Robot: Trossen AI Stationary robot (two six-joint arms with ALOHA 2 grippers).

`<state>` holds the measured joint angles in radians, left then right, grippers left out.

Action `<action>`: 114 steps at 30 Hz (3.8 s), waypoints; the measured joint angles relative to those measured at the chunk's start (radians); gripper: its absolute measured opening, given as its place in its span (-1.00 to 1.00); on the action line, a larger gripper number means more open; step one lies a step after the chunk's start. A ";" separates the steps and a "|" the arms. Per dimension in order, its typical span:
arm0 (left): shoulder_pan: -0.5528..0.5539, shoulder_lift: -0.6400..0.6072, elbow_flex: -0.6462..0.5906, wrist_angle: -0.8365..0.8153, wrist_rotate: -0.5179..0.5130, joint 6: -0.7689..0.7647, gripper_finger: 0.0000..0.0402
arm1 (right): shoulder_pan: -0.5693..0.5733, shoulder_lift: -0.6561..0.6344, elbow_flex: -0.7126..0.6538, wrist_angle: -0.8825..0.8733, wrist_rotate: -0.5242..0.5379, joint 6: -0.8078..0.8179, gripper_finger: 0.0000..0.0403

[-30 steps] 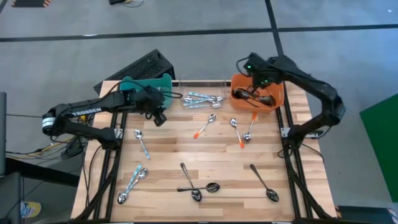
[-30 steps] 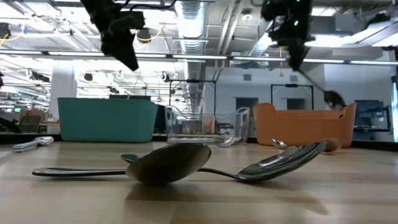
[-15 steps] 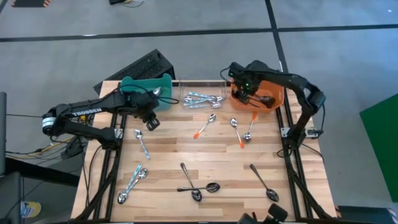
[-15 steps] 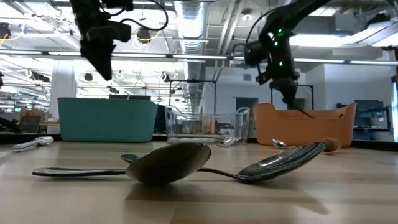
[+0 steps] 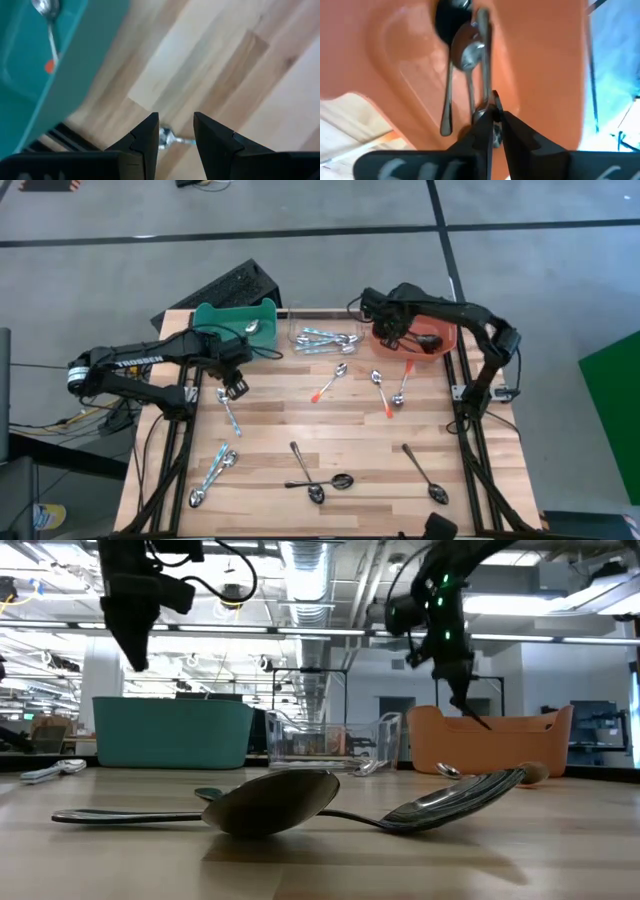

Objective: Sort silverware by color (type)
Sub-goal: Put the black spoon into the orange bin, then put the blue spoon into the transparent bin

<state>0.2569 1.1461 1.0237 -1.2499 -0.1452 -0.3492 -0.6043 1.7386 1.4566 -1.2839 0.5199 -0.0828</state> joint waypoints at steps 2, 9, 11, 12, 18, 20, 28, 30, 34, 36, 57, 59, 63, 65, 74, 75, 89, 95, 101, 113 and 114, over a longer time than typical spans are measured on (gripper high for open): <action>-0.032 0.000 0.000 -0.018 0.000 -0.014 -0.45 | 0.018 -0.038 0.022 -0.003 0.010 0.030 -0.70; -0.129 0.000 0.000 -0.016 -0.070 -0.047 -0.45 | 0.061 -0.177 0.073 0.002 0.000 0.170 -0.69; -0.138 0.005 -0.001 -0.016 -0.063 -0.022 -0.45 | 0.077 -0.208 0.076 0.002 0.001 0.205 -0.69; -0.140 0.006 -0.008 -0.013 -0.042 -0.002 -0.45 | 0.084 -0.223 0.076 0.001 0.000 0.223 -0.69; -0.180 0.007 -0.127 -0.014 0.135 -0.015 -0.32 | 0.122 -0.283 0.076 -0.002 -0.002 0.310 -0.69; -0.206 0.007 -0.185 -0.015 0.193 -0.079 -0.25 | 0.139 -0.295 0.076 -0.003 0.000 0.329 -0.69; -0.340 -0.008 -0.272 -0.014 0.452 -0.399 -0.07 | 0.180 -0.294 0.076 -0.016 0.000 0.337 -0.69; -0.395 -0.017 -0.262 0.015 0.416 -0.467 -0.06 | 0.180 -0.289 0.076 -0.022 0.000 0.337 -0.69; -0.516 -0.017 -0.248 0.138 0.362 -0.612 -0.06 | 0.181 -0.269 0.076 -0.037 0.002 0.332 -0.69; -0.577 -0.014 -0.248 0.204 0.342 -0.692 -0.06 | 0.176 -0.260 0.076 -0.052 0.001 0.298 -0.69; -0.985 0.143 -0.248 0.388 0.269 -1.252 -0.06 | 0.176 -0.248 0.075 -0.075 0.002 0.228 -0.69; -0.997 0.179 -0.247 0.437 0.271 -1.269 -0.06 | 0.176 -0.248 0.075 -0.075 0.002 0.217 -0.69; -1.007 0.256 -0.247 0.490 0.287 -1.295 -0.06 | 0.176 -0.248 0.075 -0.075 0.002 0.205 -0.69; -1.010 0.288 -0.247 0.495 0.306 -1.309 -0.06 | 0.177 -0.248 0.075 -0.075 0.002 0.205 -0.69; -1.010 0.348 -0.247 0.520 0.311 -1.296 -0.06 | 0.177 -0.248 0.075 -0.076 0.002 0.205 -0.69; -1.010 0.351 -0.248 0.520 0.307 -1.297 -0.06 | 0.177 -0.248 0.075 -0.076 0.002 0.205 -0.69; -1.003 0.463 -0.246 0.558 0.376 -1.296 -0.16 | 0.179 -0.248 0.075 -0.078 0.001 0.202 -0.69; -0.981 0.464 -0.247 0.566 0.378 -1.282 -0.51 | 0.179 -0.248 0.075 -0.076 0.001 0.202 -0.69; -0.953 0.466 -0.248 0.572 0.370 -1.216 -0.94 | 0.178 -0.248 0.075 -0.075 0.001 0.202 -0.69; -0.924 0.478 -0.157 0.499 0.287 -1.099 -0.99 | 0.178 -0.248 0.075 -0.074 -0.065 0.205 -0.69; -0.922 0.477 -0.133 0.484 0.265 -1.088 -0.99 | 0.178 -0.248 0.075 -0.074 -0.078 0.205 -0.69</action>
<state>-0.6652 1.6232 0.8904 -0.7660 0.1197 -1.4373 -0.4259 1.4902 1.5318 -1.3582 0.4422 0.1225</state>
